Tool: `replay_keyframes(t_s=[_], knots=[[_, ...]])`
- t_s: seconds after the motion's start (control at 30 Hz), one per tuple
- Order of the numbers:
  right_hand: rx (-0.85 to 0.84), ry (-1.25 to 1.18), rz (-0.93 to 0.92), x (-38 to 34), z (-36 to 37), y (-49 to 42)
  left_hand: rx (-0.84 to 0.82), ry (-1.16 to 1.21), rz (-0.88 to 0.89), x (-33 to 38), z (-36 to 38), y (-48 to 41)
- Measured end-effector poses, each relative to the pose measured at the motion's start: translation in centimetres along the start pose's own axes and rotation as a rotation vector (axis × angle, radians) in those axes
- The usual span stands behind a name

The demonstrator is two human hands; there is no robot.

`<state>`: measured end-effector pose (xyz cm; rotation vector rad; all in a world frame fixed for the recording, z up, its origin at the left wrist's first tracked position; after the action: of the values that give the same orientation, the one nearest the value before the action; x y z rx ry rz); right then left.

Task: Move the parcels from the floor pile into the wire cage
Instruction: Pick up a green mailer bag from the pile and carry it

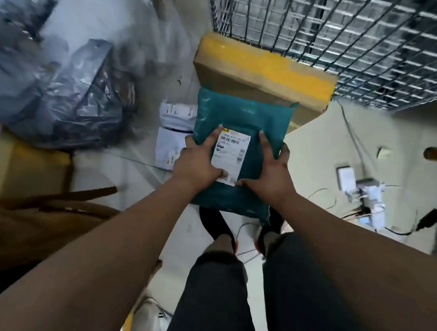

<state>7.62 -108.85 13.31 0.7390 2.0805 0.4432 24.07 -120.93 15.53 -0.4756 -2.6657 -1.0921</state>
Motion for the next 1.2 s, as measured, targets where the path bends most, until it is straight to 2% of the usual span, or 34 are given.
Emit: replay_keyframes(t_s=[0.17, 0.4, 0.6, 0.73, 0.9, 1.07, 1.2], knots=[[0.007, 0.009, 0.052, 4.5, 5.8, -8.1, -0.045, -0.012, 0.015, -3.6, 4.7, -9.5], [0.003, 0.018, 0.099, 12.6, 14.2, -18.8, -0.071, 0.005, -0.051, -7.9, 14.6, -21.5], [0.011, 0.017, 0.062, 17.2, 18.6, -24.9, -0.050, 0.044, -0.059, -11.3, 20.5, -28.7], [-0.023, 0.020, 0.090, 18.4, 20.1, -26.9, -0.036, 0.162, -0.078, -12.4, 22.7, -30.5], [-0.080, -0.057, 0.131, 18.7, 20.5, -27.6, -0.040, 0.196, -0.055, -12.8, 22.8, -31.0], [-0.070, 0.025, 0.152, 16.9, 17.8, -25.7, 0.036, 0.027, 0.014, -10.4, 20.8, -28.7], [-0.030, 0.113, 0.120, 13.5, 12.5, -21.6, -0.003, -0.149, 0.146, -5.7, 17.4, -23.8]])
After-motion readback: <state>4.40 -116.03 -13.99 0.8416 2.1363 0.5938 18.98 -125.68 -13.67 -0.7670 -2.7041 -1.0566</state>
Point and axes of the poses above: each hand's wrist, its own y-axis away from the middle knuckle, its own z-axis out of the palm, x = y × z, the point moved 3 cm from there along -y, towards the middle knuckle, and after that the axes turned 2 degrees about -x, right-handed, at the moved point
